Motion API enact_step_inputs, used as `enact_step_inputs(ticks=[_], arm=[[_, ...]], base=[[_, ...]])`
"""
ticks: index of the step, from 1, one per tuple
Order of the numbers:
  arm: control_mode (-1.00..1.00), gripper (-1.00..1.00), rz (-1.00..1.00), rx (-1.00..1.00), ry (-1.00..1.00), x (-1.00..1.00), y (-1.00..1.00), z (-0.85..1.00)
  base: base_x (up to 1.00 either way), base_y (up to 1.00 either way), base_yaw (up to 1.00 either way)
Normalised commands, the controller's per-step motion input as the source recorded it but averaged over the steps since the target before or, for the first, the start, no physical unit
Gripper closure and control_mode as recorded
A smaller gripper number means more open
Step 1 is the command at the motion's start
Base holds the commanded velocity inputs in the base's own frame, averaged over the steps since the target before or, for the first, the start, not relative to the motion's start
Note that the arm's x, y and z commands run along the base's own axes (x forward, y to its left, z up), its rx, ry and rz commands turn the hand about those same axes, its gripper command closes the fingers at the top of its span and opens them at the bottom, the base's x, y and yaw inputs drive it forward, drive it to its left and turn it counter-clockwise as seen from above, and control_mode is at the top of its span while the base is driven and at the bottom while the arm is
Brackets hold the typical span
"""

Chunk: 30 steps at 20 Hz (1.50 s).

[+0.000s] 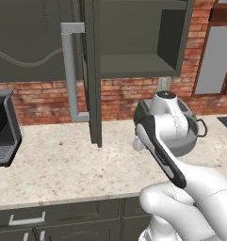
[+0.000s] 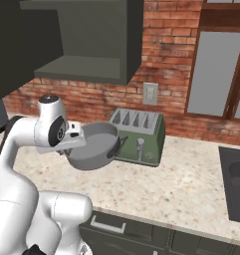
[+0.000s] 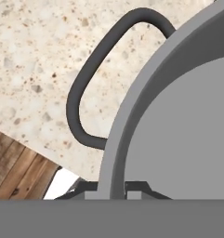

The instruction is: Pick the kettle from the cabinet and place it on a stove burner. Then pick the pot from the counter and place it on another stove burner. Finally, turn both burners on.

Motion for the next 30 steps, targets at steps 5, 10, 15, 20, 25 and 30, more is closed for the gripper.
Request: enact_step_inputs(ticks=[5,10,15,20,25,30], arm=[[-1.00,1.00,-0.04,0.08,0.00,-0.21,-0.19,0.46],[-1.00,1.00,-0.03,0.10,0.00,-0.21,-0.21,0.34],[-1.00,1.00,-0.01,0.03,0.00,-0.29,-0.06,0.11],[-1.00,1.00,-0.02,0.00,-0.02,-0.37,0.00,0.00],[-1.00,1.00,-0.05,0.00,-0.03,-0.44,0.00,0.00],[-1.00,1.00,-0.08,0.00,-0.01,-0.44,0.00,0.01]], base=[[0.00,0.00,0.00],[0.00,0.00,0.00],[0.00,0.00,0.00],[0.00,0.00,0.00],[0.00,0.00,0.00],[0.00,0.00,0.00]])
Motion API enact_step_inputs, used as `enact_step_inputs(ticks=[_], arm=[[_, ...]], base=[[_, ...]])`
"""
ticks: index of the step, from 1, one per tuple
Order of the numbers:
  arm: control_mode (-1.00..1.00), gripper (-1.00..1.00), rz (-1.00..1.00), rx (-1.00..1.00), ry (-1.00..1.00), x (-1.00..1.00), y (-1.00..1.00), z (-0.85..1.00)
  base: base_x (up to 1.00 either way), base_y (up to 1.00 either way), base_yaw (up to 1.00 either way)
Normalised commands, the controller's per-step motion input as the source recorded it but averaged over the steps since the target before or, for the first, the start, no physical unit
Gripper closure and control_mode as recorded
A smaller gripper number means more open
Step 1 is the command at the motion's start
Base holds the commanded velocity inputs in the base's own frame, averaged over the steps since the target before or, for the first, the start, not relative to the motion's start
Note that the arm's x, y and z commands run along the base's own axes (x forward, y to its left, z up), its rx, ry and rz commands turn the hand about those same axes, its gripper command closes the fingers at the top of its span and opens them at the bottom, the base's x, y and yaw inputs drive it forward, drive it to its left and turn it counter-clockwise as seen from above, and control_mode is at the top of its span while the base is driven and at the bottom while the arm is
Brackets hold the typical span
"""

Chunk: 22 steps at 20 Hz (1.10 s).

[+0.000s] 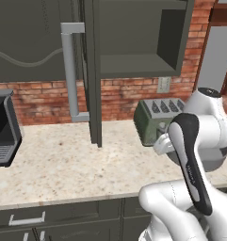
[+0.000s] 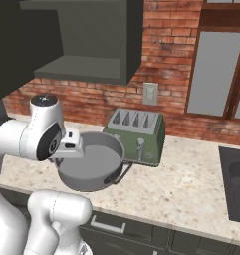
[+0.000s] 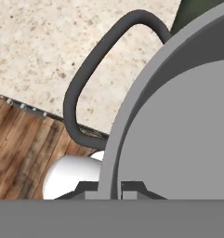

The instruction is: Pick the kettle from the cabinet and place it on a stove burner. Then pick the pot from the counter and place it on another stove burner. Finally, turn both burners on.

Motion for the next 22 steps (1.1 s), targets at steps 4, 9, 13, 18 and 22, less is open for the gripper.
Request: enact_step_inputs(ticks=[4,9,13,18,22], arm=[[-1.00,1.00,-0.05,0.00,0.00,-0.23,0.00,0.00],[-1.00,1.00,0.00,0.00,0.00,0.01,0.00,0.00],[1.00,1.00,-0.01,0.00,0.00,-0.01,0.00,0.00],[1.00,1.00,0.00,0.00,0.00,0.00,0.00,0.00],[1.00,1.00,0.00,0.00,0.00,0.00,0.00,0.00]], base=[[0.00,0.00,0.00],[0.00,0.00,0.00],[-0.05,0.00,-0.05],[-0.14,0.00,-0.17],[-0.05,0.00,-0.24]])
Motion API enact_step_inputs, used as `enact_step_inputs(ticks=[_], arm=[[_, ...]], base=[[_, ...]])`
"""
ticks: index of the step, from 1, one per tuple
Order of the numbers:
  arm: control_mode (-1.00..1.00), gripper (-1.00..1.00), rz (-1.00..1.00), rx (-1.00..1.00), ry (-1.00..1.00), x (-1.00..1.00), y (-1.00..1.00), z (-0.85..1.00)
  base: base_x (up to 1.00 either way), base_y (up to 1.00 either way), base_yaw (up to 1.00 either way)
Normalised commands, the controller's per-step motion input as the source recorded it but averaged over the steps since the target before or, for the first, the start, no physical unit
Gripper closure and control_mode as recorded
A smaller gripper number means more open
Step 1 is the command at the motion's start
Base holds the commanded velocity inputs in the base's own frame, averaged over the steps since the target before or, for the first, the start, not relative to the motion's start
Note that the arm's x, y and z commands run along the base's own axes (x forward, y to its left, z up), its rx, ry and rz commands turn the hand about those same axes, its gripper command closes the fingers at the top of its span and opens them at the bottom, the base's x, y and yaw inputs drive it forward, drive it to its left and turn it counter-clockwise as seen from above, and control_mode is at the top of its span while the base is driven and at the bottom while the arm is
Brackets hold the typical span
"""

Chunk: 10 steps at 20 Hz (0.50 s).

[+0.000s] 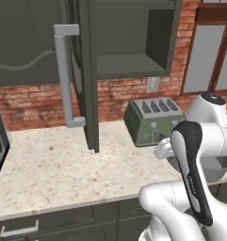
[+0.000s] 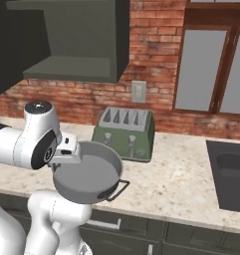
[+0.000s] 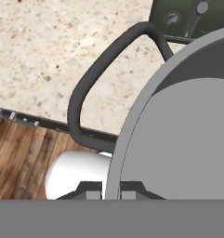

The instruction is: Pick the kettle from the cabinet and place it on a stove burner. Then pick the pot from the counter and place it on another stove burner. Finally, turn both burners on.

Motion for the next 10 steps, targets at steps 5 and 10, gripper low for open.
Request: enact_step_inputs(ticks=[5,10], arm=[[1.00,1.00,0.00,0.00,0.00,0.00,0.00,0.00],[1.00,1.00,0.00,0.00,0.00,0.00,0.00,0.00]], base=[[-0.02,0.00,-0.28],[0.00,0.00,-0.30]])
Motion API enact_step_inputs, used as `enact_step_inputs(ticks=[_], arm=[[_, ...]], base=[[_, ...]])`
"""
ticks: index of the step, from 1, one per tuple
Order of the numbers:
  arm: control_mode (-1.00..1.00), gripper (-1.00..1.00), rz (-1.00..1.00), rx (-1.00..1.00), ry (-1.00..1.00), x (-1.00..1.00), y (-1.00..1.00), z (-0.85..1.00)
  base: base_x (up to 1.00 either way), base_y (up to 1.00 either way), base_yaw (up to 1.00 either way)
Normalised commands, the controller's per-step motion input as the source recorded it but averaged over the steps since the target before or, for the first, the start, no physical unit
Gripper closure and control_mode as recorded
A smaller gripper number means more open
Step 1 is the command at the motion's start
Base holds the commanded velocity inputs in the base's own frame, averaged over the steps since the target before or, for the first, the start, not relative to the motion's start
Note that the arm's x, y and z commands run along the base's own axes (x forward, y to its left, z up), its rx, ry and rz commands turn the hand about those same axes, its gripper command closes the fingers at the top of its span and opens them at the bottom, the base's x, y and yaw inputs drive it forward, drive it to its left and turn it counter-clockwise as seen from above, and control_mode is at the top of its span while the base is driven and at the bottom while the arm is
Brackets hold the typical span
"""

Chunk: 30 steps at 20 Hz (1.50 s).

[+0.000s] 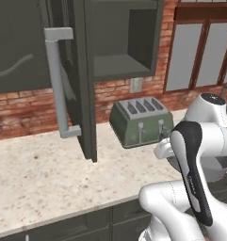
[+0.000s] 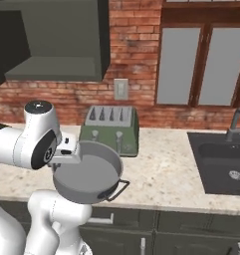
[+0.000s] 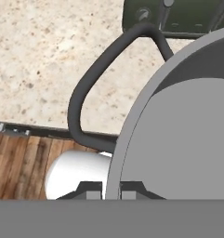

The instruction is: Pick the kettle from the cabinet and place it on a stove burner. Then pick the pot from the counter and place it on another stove burner. Finally, turn both burners on.

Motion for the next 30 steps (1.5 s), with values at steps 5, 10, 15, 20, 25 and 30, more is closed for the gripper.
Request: enact_step_inputs(ticks=[5,10,15,20,25,30], arm=[[1.00,1.00,0.00,0.00,0.00,0.00,0.00,0.00],[1.00,1.00,0.00,0.00,0.00,0.00,0.00,0.00],[1.00,1.00,0.00,0.00,0.00,0.00,0.00,0.00],[1.00,1.00,0.00,0.00,0.00,0.00,0.00,0.00],[1.00,1.00,0.00,0.00,0.00,0.00,0.00,0.00],[1.00,1.00,0.00,0.00,0.00,0.00,0.00,0.00]], base=[[-0.02,-0.05,-0.31],[-0.04,-0.11,-0.28],[-0.05,-0.13,-0.29],[-0.03,-0.10,-0.31],[-0.01,-0.11,-0.31],[0.00,-0.09,-0.30]])
